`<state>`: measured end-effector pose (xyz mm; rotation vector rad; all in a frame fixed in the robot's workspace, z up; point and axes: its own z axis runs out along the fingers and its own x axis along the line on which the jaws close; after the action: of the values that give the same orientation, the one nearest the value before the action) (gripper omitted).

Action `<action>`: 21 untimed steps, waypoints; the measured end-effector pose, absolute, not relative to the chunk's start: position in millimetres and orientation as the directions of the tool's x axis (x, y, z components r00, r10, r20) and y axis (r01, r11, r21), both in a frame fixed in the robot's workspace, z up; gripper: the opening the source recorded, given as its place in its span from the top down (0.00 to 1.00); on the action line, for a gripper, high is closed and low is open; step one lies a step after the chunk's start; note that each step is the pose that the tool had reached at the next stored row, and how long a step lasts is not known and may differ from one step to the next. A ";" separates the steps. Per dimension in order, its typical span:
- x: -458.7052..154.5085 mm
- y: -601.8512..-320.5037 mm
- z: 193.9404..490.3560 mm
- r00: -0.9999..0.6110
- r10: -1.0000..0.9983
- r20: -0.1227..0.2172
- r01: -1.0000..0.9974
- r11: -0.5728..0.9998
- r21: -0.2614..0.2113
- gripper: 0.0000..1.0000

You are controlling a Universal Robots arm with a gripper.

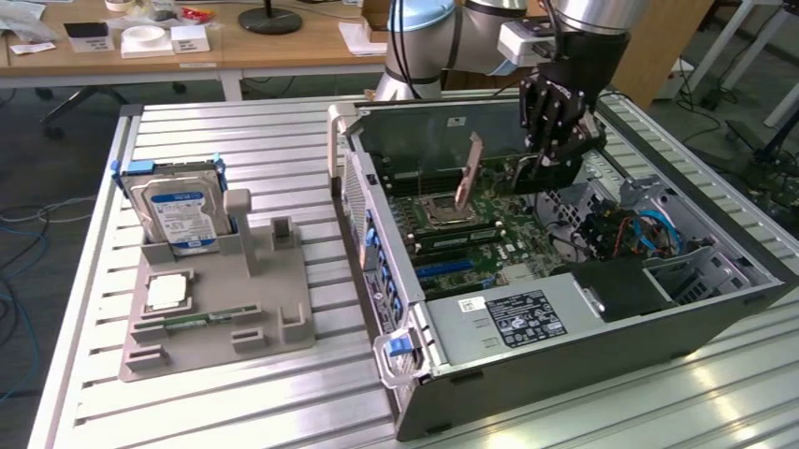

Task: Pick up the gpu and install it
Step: 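Insert the gpu into the slot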

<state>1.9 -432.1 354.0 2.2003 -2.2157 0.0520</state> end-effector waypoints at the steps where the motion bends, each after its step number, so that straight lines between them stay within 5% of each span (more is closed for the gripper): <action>1: 1.2 -432.4 352.7 -0.007 -0.999 0.037 -1.000 0.007 -0.012 0.73; 21: -13.6 -433.0 337.4 -0.037 -0.999 0.037 -0.999 0.037 -0.013 0.73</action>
<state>-13.6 -433.0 337.4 2.1674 -2.2491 0.0537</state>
